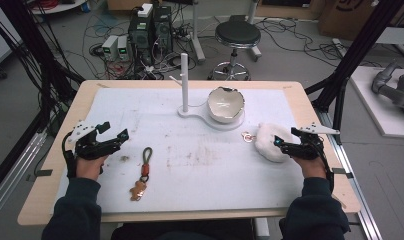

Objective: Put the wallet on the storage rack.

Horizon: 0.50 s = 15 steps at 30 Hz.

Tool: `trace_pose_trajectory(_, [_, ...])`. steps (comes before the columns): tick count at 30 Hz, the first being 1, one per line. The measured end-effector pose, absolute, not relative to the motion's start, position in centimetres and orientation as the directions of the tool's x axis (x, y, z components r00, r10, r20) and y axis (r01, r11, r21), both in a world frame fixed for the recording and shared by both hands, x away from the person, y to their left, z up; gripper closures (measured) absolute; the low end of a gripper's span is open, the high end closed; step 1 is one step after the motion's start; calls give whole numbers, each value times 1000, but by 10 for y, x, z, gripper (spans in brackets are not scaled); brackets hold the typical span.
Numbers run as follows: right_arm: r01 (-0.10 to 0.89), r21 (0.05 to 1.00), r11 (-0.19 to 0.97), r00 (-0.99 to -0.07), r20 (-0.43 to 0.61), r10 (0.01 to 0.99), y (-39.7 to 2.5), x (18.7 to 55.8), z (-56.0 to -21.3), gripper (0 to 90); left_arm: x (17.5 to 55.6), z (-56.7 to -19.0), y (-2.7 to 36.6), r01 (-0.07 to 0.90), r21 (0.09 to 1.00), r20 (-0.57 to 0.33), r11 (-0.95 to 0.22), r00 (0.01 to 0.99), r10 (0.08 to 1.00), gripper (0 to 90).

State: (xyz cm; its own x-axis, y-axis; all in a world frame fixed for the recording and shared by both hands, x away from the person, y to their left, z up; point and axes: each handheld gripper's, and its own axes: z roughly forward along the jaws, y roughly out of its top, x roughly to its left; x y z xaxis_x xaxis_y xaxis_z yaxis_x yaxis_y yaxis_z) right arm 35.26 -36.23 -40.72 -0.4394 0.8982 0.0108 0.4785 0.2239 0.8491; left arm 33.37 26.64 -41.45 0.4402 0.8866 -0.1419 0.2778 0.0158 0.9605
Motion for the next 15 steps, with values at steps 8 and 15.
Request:
trace_pose_trajectory(8, [490,846,212,-427,21,904,-365,354,-411,215,335,-416,262,287,958,-142,11,440,887,198])
trace_pose_trajectory(15, [536,817,213,-393,17,919,-370,356,-417,215,336,-416,259,293,956,-143,7,444,885,201])
